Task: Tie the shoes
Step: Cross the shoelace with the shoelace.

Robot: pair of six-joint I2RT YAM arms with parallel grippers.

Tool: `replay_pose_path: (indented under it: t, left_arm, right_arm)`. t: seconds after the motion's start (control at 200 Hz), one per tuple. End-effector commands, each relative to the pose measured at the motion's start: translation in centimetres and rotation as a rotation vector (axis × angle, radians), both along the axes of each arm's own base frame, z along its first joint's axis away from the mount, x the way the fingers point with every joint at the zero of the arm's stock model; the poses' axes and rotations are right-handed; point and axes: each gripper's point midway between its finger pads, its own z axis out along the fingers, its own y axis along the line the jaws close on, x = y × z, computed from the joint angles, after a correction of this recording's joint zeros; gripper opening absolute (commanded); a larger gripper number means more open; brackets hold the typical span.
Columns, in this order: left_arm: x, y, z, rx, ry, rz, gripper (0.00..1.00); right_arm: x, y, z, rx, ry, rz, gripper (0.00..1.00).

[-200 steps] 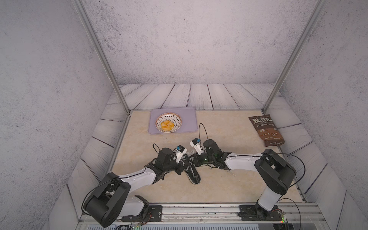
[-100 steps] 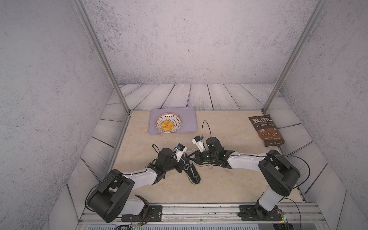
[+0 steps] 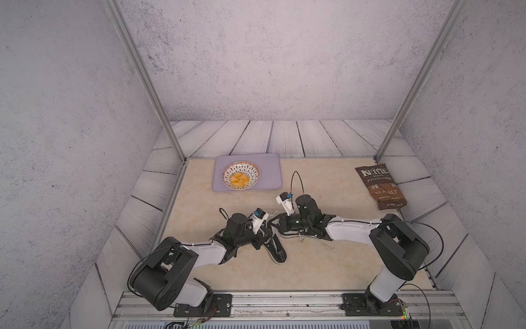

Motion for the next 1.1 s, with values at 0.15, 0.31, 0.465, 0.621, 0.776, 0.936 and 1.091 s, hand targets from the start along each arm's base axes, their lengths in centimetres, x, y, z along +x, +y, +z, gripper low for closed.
replay_pose_path:
  t: [0.15, 0.31, 0.465, 0.621, 0.776, 0.936, 1.091]
  left_arm:
    - [0.9, -1.2, 0.5, -0.055, -0.031, -0.011, 0.25]
    - [1.2, -1.8, 0.5, -0.089, -0.025, -0.022, 0.32]
    - [1.2, -2.2, 0.1, -0.112, -0.005, -0.028, 0.39]
    - [1.6, -2.3, -0.1, -0.125, 0.002, -0.017, 0.23]
    - [1.8, -2.0, -0.6, -0.119, 0.007, 0.011, 0.03]
    - [1.7, -1.0, -1.7, -0.078, 0.031, 0.064, 0.0]
    - [1.4, 0.3, -2.3, -0.022, 0.069, 0.12, 0.0]
  right_arm:
    - [-0.1, -0.2, 1.4, 0.044, -0.007, 0.006, 0.11]
    - [-0.2, -0.4, 1.2, 0.041, 0.003, 0.004, 0.11]
    - [-0.1, -0.5, 1.0, 0.036, 0.006, -0.001, 0.11]
    - [-0.1, -0.5, 0.7, 0.033, 0.01, 0.0, 0.11]
    - [-0.1, -0.6, 0.6, 0.031, 0.001, 0.004, 0.11]
    - [-0.1, -0.8, 0.3, 0.011, -0.038, 0.019, 0.11]
    - [-0.2, -1.4, -0.3, -0.045, -0.103, 0.044, 0.11]
